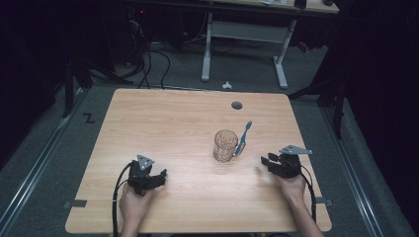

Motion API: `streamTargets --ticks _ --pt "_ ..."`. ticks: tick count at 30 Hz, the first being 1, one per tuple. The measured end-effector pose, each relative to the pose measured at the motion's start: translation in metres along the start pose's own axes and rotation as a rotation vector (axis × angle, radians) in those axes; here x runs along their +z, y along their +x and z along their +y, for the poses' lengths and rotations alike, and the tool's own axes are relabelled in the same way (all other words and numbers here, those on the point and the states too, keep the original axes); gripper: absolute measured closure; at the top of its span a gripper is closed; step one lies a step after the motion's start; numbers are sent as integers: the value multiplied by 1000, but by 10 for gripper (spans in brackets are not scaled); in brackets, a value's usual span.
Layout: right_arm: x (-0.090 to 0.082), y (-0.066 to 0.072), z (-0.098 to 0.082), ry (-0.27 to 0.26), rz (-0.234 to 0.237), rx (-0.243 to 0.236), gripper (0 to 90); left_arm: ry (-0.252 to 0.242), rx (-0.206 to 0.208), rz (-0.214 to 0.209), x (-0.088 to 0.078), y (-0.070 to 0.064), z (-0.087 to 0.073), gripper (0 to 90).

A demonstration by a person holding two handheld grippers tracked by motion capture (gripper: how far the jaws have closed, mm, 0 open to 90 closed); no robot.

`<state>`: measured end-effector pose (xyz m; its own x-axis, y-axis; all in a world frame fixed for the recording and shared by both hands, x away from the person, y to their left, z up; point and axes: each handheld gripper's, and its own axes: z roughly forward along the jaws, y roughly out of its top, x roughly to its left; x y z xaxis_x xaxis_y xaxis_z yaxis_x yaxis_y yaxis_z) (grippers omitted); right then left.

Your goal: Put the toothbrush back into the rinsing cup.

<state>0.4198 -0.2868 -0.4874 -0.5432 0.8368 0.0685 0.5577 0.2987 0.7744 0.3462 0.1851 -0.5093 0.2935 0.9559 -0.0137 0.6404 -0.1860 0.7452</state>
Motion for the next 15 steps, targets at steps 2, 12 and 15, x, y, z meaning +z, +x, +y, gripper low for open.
streamTargets --ticks 2,12,15 --pt "2 0 -1 5 -3 -6 577 0 0 -1 0 0 0 249" --pt "7 2 -2 18 -15 -15 566 -1 0 -1 0 0 0 249" --pt "9 3 -3 27 -19 -19 561 0 0 -1 0 0 0 249"
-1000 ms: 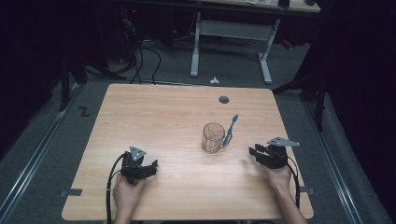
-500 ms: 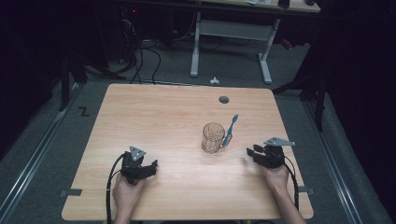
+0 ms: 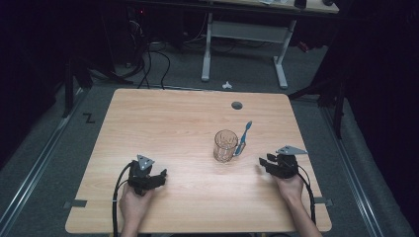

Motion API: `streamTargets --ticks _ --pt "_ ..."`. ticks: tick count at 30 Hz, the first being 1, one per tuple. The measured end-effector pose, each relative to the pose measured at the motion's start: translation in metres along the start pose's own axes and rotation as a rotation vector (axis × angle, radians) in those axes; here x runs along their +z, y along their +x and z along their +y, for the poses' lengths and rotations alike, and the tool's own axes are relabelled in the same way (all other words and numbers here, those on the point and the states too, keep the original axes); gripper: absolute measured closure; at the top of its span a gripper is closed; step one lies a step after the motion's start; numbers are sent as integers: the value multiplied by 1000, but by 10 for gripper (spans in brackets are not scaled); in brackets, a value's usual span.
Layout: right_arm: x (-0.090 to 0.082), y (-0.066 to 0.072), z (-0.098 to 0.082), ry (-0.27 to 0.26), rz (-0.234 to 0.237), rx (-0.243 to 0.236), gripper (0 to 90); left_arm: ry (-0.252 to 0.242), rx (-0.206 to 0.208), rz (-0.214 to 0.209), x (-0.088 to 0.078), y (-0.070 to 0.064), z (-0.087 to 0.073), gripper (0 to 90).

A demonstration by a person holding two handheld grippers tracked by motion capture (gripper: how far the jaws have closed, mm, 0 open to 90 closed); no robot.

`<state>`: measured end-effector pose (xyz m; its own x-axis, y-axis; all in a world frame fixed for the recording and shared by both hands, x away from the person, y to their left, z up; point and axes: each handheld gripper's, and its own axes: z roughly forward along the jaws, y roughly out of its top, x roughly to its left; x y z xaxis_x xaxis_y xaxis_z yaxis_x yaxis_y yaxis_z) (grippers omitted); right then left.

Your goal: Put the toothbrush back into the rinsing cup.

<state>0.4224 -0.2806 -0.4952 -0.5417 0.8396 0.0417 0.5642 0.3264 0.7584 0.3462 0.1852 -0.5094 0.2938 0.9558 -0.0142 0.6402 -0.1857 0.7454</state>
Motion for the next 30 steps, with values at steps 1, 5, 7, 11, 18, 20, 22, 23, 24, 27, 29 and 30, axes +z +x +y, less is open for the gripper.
streamTargets --ticks 1,5,7,11,18,20,22,23,24,27,29,30 --pt "1 0 0 3 1 0 558 0 0 0 0 0 0 249" --pt "2 1 -1 5 2 -3 552 0 0 0 0 0 0 249" --pt "3 2 -1 7 2 0 550 0 0 0 0 0 0 249" --pt "6 3 -2 21 2 -1 532 0 0 0 0 0 0 249" --pt "8 6 -2 25 -11 -16 512 0 0 0 0 0 0 249" --pt "9 7 -2 28 -17 -24 493 0 0 0 0 0 0 249" --pt "9 9 -2 31 -26 -42 475 0 0 0 0 0 0 249" --pt "10 11 -2 34 -33 -55 457 0 0 0 0 0 0 249" --pt "10 11 -2 34 -33 -55 457 0 0 0 0 0 0 249" --pt "10 11 -2 37 -45 -43 421 0 0 0 0 0 0 249" --pt "10 11 -2 37 -47 -41 418 0 -1 0 0 0 0 249" --pt "10 11 -2 37 -49 -38 417 0 0 -1 0 0 0 249"
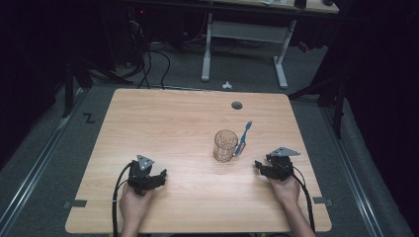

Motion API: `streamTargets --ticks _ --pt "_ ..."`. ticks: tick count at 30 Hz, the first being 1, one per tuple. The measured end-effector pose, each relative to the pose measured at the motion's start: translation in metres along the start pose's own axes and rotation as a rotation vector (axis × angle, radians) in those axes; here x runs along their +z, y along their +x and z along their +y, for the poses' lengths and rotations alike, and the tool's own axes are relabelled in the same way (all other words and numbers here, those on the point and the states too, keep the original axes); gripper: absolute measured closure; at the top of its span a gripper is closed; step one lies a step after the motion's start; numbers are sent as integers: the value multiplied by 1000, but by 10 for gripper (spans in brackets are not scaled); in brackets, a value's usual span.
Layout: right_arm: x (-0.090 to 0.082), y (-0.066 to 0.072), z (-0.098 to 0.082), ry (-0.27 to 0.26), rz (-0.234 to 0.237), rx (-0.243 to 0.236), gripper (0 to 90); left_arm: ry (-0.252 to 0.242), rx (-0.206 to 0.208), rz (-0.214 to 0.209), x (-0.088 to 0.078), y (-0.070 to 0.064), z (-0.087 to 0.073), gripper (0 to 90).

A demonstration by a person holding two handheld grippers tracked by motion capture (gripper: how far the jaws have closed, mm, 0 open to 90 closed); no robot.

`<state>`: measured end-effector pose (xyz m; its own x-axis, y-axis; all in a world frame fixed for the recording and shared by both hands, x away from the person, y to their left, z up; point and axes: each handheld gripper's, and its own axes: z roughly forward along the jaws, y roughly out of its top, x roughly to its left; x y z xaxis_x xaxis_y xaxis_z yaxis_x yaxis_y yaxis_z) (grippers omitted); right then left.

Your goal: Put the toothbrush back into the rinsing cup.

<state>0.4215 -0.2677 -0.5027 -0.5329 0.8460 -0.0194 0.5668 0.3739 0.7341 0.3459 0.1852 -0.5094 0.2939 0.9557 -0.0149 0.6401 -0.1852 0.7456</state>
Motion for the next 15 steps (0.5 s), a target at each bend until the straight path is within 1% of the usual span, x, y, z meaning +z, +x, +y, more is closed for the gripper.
streamTargets --ticks 10,15 --pt "0 1 0 3 -3 4 399 0 0 0 0 0 0 249" --pt "0 2 0 3 11 -8 403 0 0 0 0 0 0 249"
